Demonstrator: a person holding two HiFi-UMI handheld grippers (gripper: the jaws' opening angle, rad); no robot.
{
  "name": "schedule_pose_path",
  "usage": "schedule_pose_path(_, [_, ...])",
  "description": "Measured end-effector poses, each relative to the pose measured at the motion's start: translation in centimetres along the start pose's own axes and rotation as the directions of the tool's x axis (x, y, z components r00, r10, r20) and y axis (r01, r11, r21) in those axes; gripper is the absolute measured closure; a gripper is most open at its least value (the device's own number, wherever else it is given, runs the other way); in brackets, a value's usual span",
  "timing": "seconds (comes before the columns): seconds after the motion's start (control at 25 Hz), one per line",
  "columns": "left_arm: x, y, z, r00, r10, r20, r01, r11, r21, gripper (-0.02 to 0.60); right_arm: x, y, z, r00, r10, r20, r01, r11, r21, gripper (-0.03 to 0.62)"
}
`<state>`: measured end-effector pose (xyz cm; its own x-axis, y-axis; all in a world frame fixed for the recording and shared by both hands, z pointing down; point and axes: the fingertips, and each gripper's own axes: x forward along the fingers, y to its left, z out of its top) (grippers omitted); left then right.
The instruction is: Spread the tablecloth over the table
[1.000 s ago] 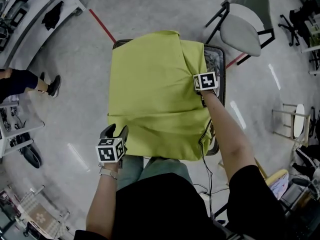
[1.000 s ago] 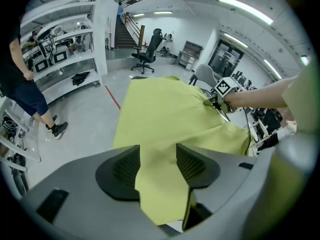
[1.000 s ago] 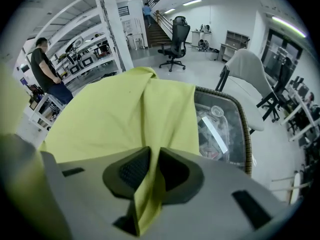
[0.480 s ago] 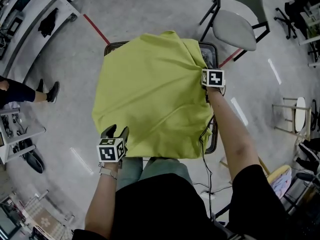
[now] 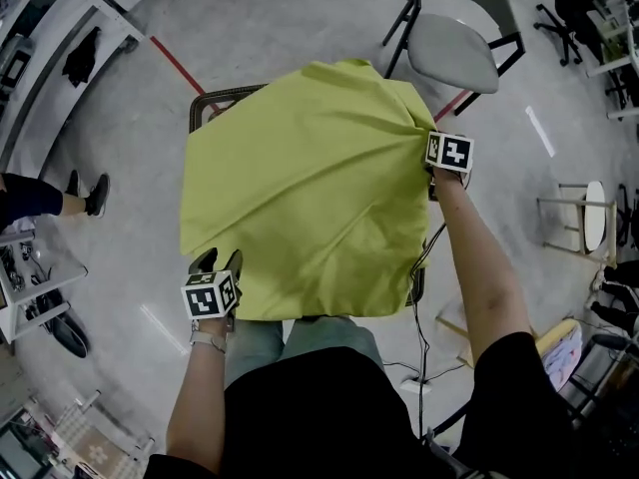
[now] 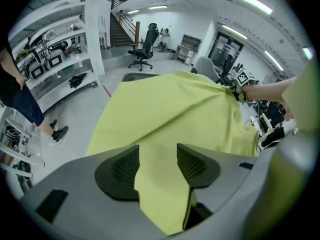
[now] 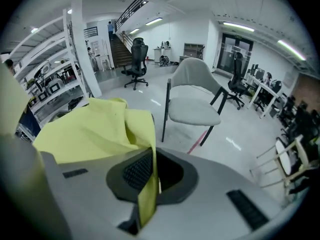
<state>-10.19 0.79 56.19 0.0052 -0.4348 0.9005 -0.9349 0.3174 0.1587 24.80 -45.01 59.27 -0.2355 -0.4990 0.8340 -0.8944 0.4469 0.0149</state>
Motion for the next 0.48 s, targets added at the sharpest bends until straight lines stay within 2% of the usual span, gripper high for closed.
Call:
schedule_pose_path(0.2, [1.2,1.2,2.5,0.999,0.017,0.028,-0.018,1.0,0.005,0.35,-1.3,-4.0,-0.9,0.999,-0.051,-0.003,0.051,0.998,0.035,0.582])
schedule_pose_path(0.48, [4.8,1.0,6.4,0.999,0.009,0.034,-0.013,0.994,0.104,0.35,-3.0,-8.0,-3.1,0.996,-0.089,-0.018,0.09,0.995,0.05,0.582])
